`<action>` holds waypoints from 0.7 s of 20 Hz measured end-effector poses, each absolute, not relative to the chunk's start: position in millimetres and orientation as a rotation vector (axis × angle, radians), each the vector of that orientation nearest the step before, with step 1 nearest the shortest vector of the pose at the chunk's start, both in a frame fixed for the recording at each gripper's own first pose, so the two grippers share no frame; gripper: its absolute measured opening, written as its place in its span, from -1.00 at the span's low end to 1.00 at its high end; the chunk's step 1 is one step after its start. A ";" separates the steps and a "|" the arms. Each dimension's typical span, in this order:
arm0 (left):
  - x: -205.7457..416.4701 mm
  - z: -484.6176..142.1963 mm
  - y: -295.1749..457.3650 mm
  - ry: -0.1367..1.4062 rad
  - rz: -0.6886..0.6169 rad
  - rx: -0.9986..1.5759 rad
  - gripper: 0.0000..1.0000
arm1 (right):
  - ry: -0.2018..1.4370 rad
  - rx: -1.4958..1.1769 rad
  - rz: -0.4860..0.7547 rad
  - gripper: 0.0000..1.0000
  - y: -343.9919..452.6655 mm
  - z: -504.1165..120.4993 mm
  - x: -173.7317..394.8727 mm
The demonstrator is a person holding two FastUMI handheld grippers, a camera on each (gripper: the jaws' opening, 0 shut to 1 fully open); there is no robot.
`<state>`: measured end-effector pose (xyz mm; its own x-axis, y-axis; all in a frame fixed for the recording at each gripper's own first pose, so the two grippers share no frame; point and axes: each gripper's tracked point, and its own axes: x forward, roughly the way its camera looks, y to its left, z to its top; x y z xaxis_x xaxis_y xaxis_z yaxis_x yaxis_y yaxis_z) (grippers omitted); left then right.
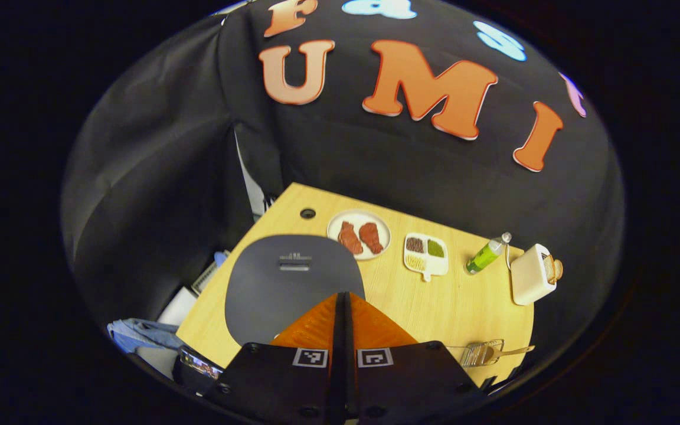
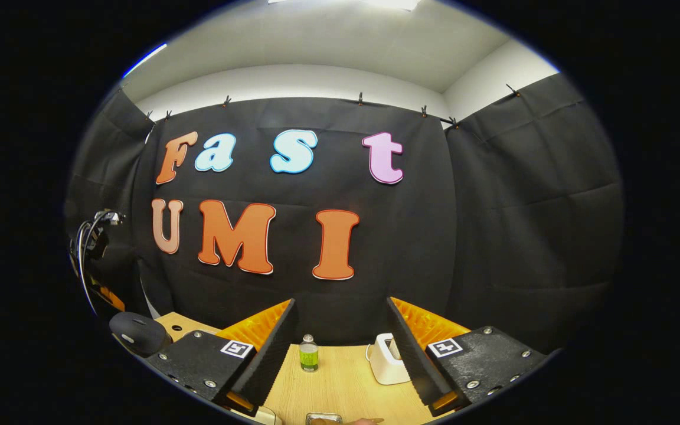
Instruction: Close the left gripper, press the button to open the rice cooker; take a wooden spoon from the chopstick holder with the right hand, scoop a spoonful of rice and pour it into the rice cooker, then put the wooden spoon back into the chopstick holder.
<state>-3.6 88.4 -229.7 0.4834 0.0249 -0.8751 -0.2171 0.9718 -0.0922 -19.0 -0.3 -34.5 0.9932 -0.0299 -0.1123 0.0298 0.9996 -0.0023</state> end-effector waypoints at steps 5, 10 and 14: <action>-27.5 -285.6 102.3 1.254 0.200 -0.338 -0.91 | 0.157 0.007 -0.045 0.84 -0.6 -51.8 -21.7; -48.0 -309.6 121.7 1.338 0.252 -0.369 -0.91 | 0.195 0.002 -0.043 0.84 5.3 -66.0 -20.1; -56.0 -324.0 128.3 1.350 0.259 -0.355 -0.95 | 0.219 0.004 -0.026 0.84 14.4 -74.7 -15.4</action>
